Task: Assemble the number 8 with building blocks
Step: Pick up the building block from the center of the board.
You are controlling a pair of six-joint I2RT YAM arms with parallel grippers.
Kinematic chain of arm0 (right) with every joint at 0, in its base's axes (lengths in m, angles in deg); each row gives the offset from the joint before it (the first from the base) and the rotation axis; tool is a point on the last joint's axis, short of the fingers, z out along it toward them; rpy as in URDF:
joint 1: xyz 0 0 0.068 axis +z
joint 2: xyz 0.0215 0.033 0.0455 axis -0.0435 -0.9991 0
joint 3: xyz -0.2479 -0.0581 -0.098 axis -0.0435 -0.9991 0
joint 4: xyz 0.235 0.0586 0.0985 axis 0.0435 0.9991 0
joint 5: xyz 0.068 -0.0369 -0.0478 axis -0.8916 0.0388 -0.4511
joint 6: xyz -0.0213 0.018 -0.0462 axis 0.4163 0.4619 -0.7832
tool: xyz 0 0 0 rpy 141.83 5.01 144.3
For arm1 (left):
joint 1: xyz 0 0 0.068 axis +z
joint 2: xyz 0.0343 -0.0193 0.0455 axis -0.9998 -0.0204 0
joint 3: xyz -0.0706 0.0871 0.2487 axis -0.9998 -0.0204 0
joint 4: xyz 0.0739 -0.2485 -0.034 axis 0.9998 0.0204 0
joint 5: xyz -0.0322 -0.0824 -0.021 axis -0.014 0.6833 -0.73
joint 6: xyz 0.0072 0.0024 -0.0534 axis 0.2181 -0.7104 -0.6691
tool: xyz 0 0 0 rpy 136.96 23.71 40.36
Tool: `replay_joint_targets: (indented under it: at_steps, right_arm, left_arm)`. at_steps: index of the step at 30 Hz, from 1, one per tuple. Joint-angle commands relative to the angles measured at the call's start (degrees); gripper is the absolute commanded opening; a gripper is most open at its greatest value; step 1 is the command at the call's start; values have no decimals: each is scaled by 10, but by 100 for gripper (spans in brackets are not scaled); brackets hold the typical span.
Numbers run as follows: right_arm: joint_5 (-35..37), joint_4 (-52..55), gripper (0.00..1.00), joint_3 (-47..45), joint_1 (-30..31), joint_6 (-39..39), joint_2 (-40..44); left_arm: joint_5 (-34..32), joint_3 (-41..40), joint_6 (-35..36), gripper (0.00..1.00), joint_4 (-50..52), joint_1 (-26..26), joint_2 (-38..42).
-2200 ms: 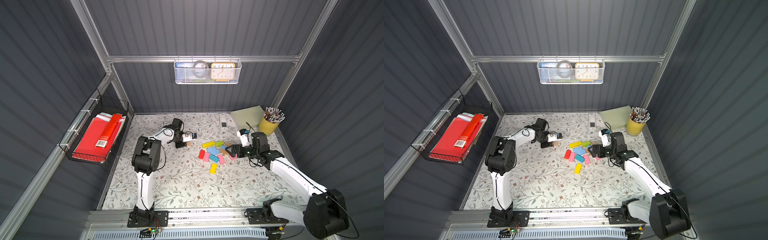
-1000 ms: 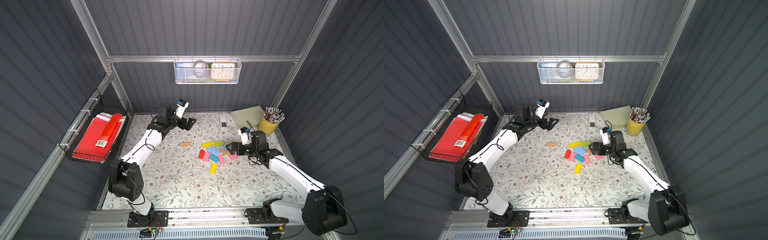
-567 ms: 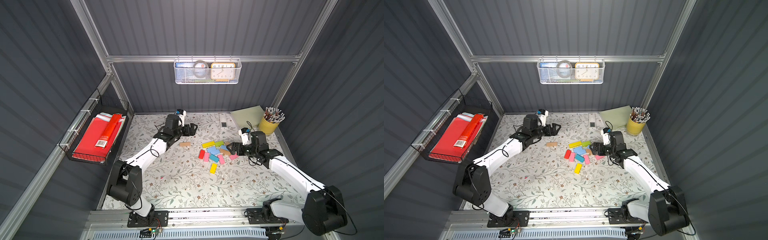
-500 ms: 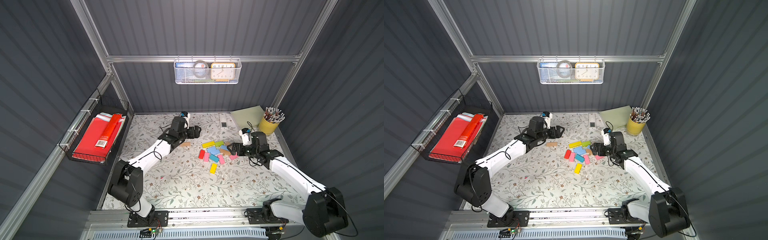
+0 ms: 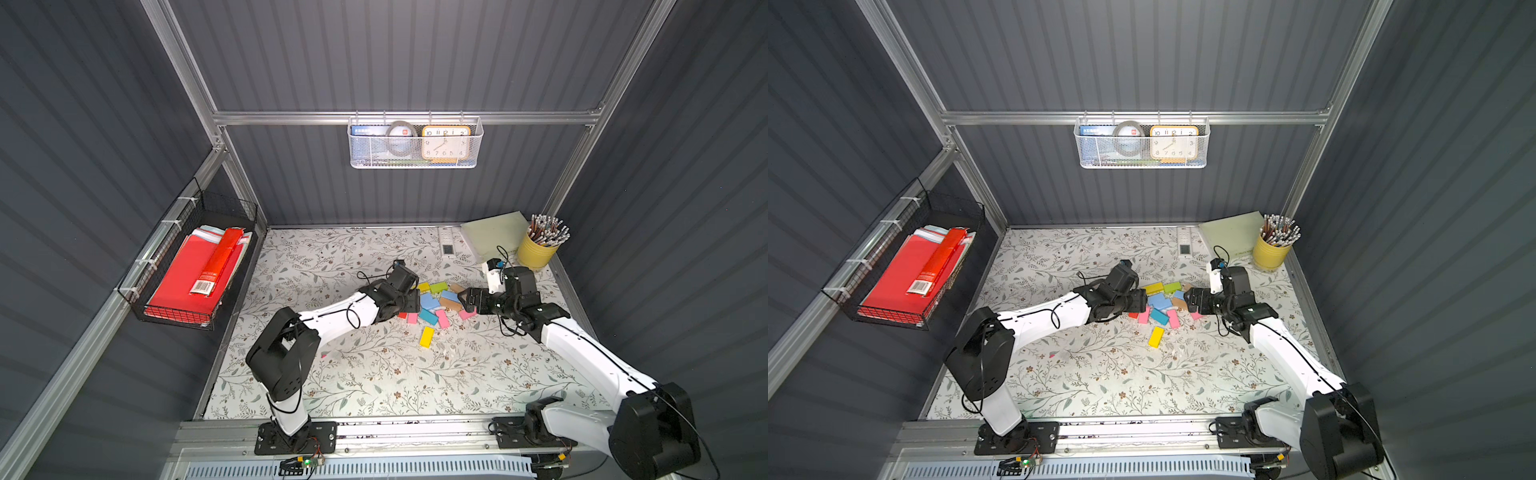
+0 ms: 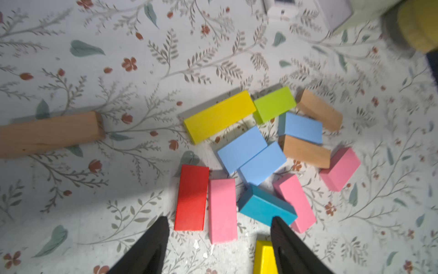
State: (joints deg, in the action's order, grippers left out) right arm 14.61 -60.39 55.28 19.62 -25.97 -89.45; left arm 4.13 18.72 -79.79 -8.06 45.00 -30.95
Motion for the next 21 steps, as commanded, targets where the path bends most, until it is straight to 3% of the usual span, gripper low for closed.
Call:
replay_joint_targets:
  at_steps: [1, 11, 16, 21]
  right_arm:
    - [2, 9, 92, -12, -1, 3, 3]
    - [-22, 8, 92, -18, -1, 6, 1]
    - [-21, 10, 92, -22, -1, 8, 6]
    - [-21, 12, 92, -24, -1, 9, 9]
  left_arm:
    - [-30, -17, 29, 68, 27, -1, -2]
    - [-4, -21, 62, 65, 10, 0, -39]
    - [-2, -11, 68, 56, 15, 0, -57]
    - [-12, -1, 67, 54, 14, 0, -73]
